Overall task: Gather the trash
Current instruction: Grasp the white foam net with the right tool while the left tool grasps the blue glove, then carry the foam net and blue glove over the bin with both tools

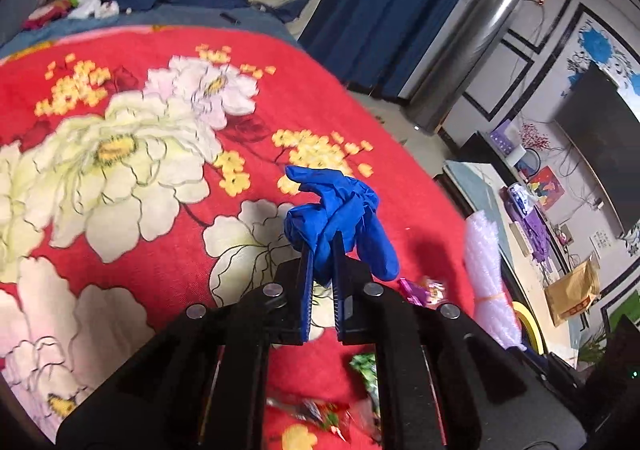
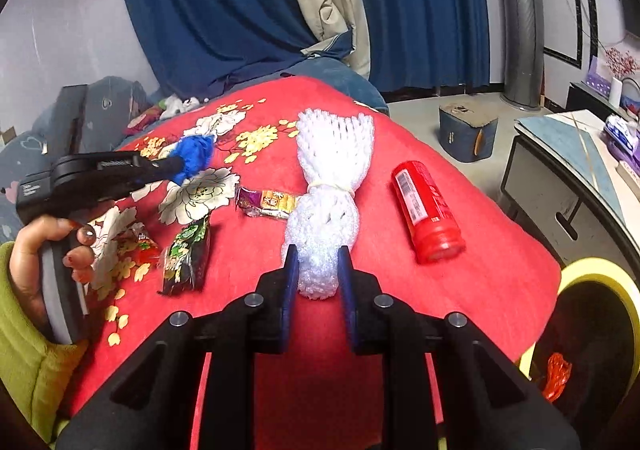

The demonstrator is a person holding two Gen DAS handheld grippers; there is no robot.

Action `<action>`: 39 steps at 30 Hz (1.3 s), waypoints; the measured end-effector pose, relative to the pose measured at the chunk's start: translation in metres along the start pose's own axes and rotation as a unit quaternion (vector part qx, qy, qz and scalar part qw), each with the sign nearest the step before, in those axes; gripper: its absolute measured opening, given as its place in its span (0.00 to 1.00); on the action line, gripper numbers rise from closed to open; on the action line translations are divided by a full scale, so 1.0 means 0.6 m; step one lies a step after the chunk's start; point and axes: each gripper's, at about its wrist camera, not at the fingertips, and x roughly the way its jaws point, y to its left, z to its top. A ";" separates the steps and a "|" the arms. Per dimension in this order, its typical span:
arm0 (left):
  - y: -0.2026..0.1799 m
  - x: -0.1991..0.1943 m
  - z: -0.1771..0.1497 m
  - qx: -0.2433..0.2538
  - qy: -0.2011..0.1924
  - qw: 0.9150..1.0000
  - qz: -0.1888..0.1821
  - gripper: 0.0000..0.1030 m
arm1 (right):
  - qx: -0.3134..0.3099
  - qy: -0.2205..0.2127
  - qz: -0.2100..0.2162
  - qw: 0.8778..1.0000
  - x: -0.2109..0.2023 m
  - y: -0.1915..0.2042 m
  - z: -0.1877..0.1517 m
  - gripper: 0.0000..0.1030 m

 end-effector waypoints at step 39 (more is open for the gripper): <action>-0.237 -0.093 -0.073 0.160 -0.034 0.981 -0.107 0.04 | 0.015 -0.066 -0.033 0.997 -0.199 -0.068 -0.004 0.18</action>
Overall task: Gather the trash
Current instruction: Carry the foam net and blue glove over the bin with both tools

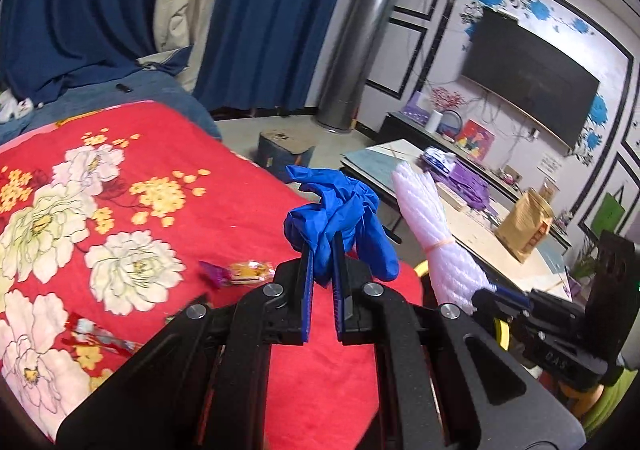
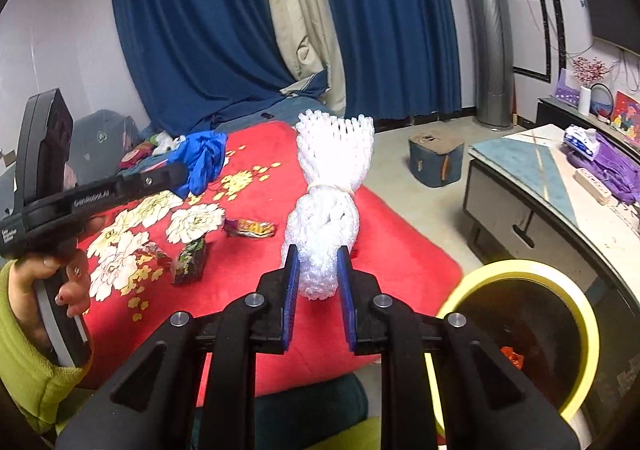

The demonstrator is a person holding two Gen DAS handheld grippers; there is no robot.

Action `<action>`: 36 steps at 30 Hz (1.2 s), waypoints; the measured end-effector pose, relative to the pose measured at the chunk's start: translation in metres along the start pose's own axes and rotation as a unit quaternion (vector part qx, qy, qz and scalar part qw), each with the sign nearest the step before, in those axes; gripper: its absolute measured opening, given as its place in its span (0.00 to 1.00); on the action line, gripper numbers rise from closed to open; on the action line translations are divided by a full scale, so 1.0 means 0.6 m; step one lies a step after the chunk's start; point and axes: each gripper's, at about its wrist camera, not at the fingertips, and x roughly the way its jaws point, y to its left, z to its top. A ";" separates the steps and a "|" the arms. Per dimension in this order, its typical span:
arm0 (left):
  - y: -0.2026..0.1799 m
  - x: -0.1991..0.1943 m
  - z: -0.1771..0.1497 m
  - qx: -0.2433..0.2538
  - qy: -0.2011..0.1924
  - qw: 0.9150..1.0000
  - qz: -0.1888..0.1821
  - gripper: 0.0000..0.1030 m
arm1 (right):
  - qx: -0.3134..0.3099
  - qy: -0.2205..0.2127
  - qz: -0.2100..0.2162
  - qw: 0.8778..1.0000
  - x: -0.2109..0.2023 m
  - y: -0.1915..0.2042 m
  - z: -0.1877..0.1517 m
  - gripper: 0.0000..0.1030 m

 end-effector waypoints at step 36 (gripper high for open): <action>-0.227 0.106 -0.092 0.106 0.068 0.987 -0.102 0.04 | 0.073 -0.004 -0.157 0.985 -0.093 -0.199 -0.083 0.18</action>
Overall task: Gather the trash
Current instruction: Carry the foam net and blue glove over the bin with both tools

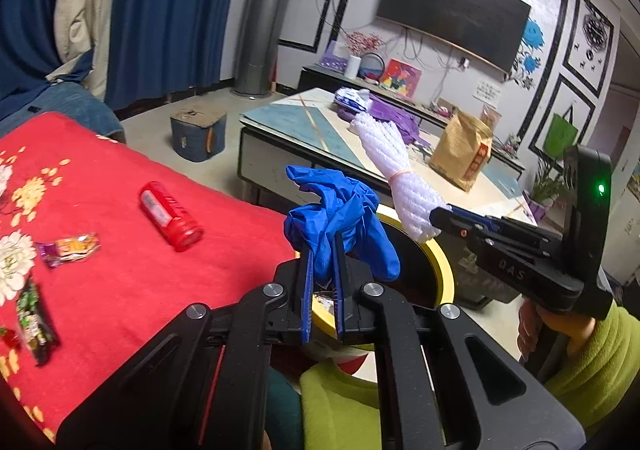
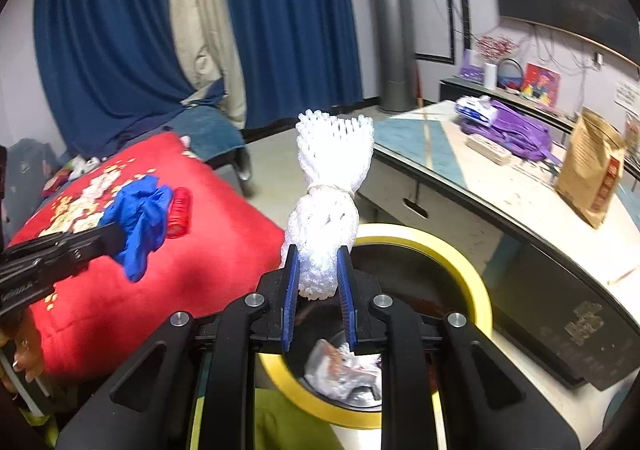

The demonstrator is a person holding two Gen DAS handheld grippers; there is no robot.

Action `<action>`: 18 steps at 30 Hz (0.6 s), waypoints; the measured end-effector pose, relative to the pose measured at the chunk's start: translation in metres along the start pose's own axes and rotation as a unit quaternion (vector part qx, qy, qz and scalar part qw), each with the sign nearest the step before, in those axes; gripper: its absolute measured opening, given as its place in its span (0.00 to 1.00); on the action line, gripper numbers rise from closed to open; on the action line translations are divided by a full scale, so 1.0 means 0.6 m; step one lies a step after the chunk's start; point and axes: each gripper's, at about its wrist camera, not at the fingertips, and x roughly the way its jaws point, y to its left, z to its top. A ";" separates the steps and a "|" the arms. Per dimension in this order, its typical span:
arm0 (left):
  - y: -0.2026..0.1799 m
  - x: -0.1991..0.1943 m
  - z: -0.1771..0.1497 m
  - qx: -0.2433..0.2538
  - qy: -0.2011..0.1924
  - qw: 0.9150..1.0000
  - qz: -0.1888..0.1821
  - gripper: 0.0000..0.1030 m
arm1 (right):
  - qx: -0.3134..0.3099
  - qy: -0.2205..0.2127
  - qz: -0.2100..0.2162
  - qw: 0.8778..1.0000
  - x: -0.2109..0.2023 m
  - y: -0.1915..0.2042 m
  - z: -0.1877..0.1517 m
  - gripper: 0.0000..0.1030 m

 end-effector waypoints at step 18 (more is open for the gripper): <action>-0.080 0.119 -0.022 0.058 0.062 0.996 -0.017 0.04 | 0.064 0.027 -0.040 0.997 0.042 -0.113 -0.039 0.18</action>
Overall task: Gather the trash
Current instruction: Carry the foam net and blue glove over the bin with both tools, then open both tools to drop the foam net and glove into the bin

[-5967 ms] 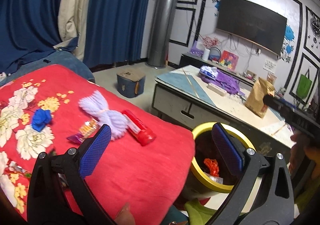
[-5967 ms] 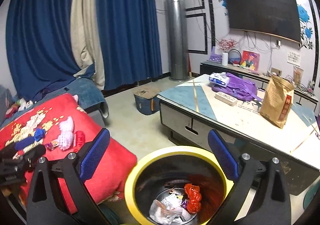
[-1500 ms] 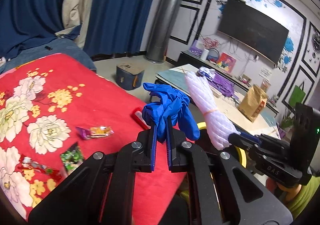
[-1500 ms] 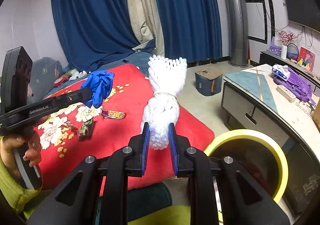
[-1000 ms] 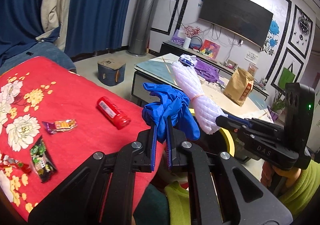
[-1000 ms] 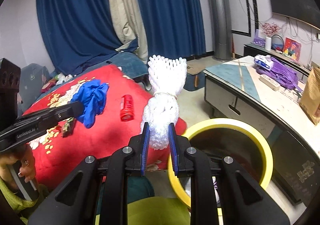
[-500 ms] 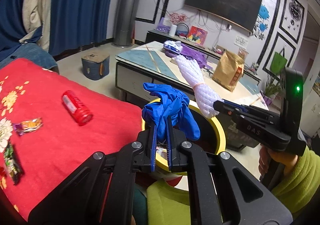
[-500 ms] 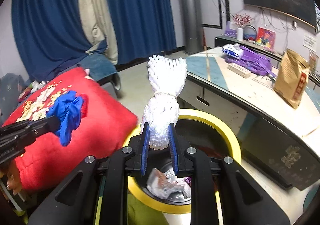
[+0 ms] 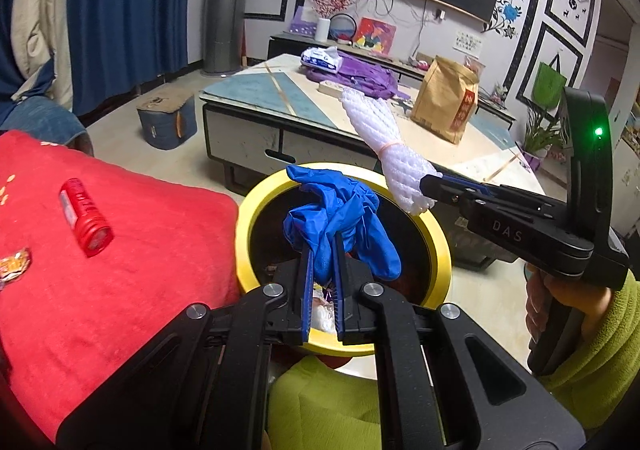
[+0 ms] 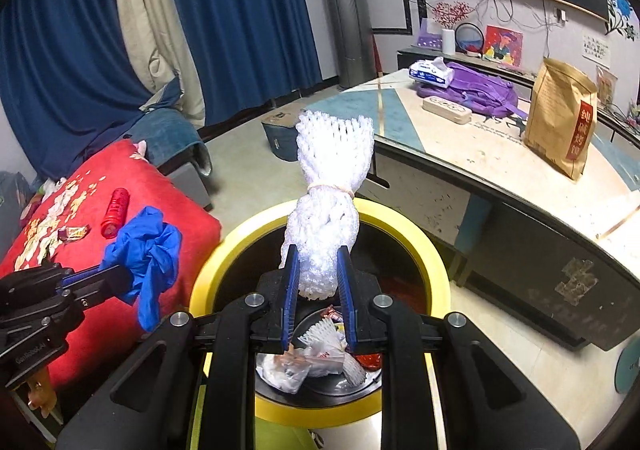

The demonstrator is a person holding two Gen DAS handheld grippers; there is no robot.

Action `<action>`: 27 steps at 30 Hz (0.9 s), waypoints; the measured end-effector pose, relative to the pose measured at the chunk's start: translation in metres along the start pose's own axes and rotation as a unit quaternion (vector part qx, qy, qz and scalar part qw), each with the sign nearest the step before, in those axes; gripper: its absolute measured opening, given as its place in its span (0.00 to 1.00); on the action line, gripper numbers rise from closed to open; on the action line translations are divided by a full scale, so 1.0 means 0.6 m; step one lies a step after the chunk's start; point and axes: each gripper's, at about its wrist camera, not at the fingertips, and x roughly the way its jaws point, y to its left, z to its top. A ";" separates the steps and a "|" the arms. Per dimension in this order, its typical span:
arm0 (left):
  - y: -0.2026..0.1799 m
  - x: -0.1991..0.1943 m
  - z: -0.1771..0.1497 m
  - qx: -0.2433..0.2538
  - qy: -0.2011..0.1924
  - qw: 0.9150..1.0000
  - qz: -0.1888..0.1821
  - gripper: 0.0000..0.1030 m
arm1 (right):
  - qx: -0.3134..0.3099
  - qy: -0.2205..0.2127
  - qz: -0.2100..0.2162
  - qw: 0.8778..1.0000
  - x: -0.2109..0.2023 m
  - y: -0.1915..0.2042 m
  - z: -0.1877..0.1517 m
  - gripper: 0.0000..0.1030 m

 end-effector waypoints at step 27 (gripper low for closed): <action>-0.005 0.104 -0.008 0.012 0.065 0.998 0.005 0.14 | 0.054 0.058 0.008 0.997 0.054 -0.051 -0.029 0.27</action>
